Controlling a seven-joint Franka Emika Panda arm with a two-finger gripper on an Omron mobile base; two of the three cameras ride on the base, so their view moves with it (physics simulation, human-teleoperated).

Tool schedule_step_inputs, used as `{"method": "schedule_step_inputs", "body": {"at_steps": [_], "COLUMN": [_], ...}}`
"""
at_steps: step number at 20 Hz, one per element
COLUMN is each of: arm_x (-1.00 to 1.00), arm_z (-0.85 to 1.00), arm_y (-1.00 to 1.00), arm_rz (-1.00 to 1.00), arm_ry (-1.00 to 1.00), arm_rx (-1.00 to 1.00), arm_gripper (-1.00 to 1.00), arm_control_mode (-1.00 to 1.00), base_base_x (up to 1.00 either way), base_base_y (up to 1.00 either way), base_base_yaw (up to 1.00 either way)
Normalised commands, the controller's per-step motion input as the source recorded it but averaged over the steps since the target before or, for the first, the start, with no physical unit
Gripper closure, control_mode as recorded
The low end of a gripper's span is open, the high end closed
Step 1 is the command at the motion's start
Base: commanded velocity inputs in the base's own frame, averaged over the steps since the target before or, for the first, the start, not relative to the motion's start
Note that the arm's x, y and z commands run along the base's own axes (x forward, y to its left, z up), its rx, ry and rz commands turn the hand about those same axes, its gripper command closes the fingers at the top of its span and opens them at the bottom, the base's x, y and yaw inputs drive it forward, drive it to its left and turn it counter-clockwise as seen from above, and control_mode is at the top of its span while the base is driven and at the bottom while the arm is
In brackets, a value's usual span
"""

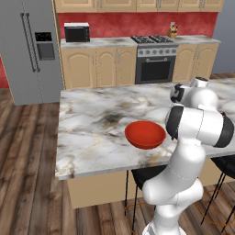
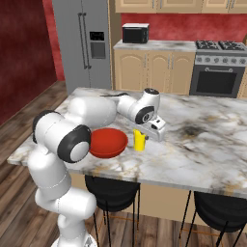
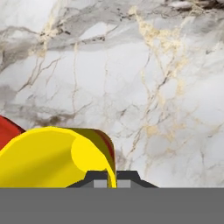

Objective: Place the cup inside the bowl on the dining table and move the bowl to any counter.

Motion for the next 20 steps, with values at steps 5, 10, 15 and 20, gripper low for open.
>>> {"method": "schedule_step_inputs", "body": {"at_steps": [5, 10, 15, 20], "arm_x": [-0.04, -0.02, 0.00, -0.01], "arm_z": [0.46, 0.41, 0.13, 0.00], "arm_y": [0.00, 0.00, 0.07, 0.37], "arm_rz": [0.00, 0.00, 0.00, 0.00], "arm_ry": [0.00, 0.00, 0.00, 0.00], "arm_rx": [0.00, 0.00, 0.00, 0.00], "arm_gripper": [1.00, 1.00, 1.00, 1.00], "arm_control_mode": [-1.00, -1.00, -1.00, -1.00], "base_base_x": [0.00, 0.00, 0.00, 0.00], "base_base_y": [0.00, 0.00, 0.00, 0.00], "base_base_yaw": [0.00, 0.00, 0.00, 0.00]}}
